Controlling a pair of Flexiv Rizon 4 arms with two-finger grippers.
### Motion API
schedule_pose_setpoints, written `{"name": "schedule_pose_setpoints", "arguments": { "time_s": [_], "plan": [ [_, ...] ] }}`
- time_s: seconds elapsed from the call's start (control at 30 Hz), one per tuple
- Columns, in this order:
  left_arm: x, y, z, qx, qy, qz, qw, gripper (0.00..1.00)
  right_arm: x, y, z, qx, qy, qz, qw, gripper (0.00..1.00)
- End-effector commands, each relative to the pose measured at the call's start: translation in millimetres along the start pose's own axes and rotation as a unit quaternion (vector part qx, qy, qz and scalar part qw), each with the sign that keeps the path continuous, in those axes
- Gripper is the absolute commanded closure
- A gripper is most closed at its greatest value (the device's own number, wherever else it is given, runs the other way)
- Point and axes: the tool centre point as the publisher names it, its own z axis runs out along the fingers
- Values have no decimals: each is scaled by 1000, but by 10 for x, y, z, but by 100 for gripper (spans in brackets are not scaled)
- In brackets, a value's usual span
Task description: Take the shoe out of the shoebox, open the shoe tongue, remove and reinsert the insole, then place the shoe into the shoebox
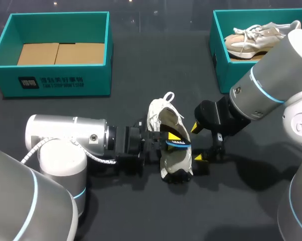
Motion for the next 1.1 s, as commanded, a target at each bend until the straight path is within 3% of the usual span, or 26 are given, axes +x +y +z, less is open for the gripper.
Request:
{"name": "schedule_pose_setpoints", "arguments": {
  "time_s": [0.03, 0.1, 0.17, 0.2, 0.37, 0.5, 0.73, 0.83, 0.87, 1.1],
  "plan": [
    [-24, 40, 21, 3, 0, -8, 1000, 100, 11, -2, 12, 0, -1, 0, 1000, 0],
    [-34, 35, 8, 5, -1, -10, 1000, 100, 11, -2, 12, 0, -1, 0, 1000, 0],
    [-44, 19, -8, 7, -2, -12, 1000, 77, 11, -2, 12, 0, -1, 0, 1000, 0],
    [-50, 9, -15, 8, -2, -13, 1000, 73, 11, -2, 12, 0, -1, 0, 1000, 0],
    [-67, -61, -54, 17, -4, -16, 1000, 63, 11, -2, 12, 0, -1, 0, 1000, 0],
    [-73, -157, -68, 28, -3, -14, 999, 62, 11, -2, 12, 0, -1, 0, 1000, 0],
    [-38, -319, -52, 45, 7, 2, 999, 63, 11, -2, 12, 0, -1, 0, 1000, 0],
    [-24, -353, -34, 47, 14, 9, 999, 79, 11, -2, 12, 0, -1, 0, 1000, 0],
    [-19, -357, -23, 47, 17, 11, 999, 100, 11, -2, 12, 0, -1, 0, 1000, 0],
    [-1, -212, 27, 38, 18, 22, 999, 100, 11, -2, 12, 0, -1, 0, 1000, 0]
  ]
}}
